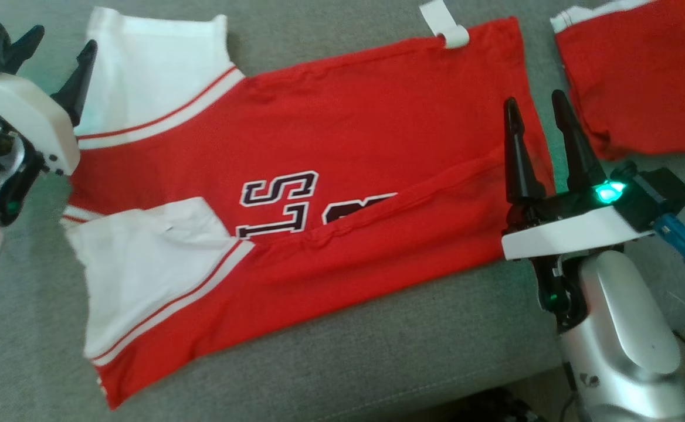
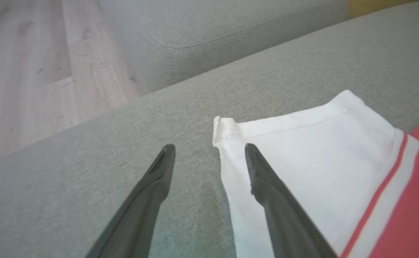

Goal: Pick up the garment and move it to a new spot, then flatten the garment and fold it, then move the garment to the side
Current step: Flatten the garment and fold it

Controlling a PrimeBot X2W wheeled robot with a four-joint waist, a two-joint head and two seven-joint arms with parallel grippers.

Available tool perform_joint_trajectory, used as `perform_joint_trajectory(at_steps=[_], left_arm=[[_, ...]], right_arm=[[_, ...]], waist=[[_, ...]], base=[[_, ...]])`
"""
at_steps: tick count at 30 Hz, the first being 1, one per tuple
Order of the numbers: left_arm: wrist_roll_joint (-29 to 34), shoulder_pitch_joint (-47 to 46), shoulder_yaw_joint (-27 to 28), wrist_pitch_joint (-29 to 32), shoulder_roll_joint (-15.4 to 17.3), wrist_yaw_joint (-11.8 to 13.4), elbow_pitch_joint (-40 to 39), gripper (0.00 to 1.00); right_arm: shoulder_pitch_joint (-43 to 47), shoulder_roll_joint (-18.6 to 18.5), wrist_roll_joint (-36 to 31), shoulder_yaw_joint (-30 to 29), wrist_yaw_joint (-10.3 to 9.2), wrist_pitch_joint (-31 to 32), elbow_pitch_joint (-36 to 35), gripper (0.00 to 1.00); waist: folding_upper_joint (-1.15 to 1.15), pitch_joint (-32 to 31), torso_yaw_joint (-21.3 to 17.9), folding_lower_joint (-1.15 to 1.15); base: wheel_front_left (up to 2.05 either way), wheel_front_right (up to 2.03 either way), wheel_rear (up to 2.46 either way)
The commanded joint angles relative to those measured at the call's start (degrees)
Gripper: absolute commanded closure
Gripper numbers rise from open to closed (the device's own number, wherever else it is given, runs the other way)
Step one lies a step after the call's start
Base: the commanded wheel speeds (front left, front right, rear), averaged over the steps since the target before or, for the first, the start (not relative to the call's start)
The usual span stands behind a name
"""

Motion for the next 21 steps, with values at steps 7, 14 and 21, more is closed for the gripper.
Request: perform_joint_trajectory(at_steps=[7, 14, 21], left_arm=[[-7.00, -7.18, -2.69, 0.62, 4.09, 0.11, 1.68, 0.00], [-9.96, -9.89, -7.62, 3.18, 4.57, 0.10, 4.61, 0.00], [-14.29, -10.41, -11.54, 2.68, 4.18, 0.10, 3.35, 1.00]], right_arm=[[-0.38, -0.16, 0.53, 1.72, -0.05, -1.20, -1.76, 0.00], [-0.36, -0.16, 0.82, 1.22, -0.05, -1.48, -1.65, 0.00], [-0.35, -0.16, -0.18, 0.24, -0.05, -1.56, -0.44, 0.00]], waist=[[0.00, 3.67, -2.44, -0.02], [0.00, 4.67, -2.98, -0.02], [0.00, 4.02, -1.98, -0.02]], base=[[0.00, 0.00, 0.00], [0.00, 0.00, 0.00], [0.00, 0.00, 0.00]])
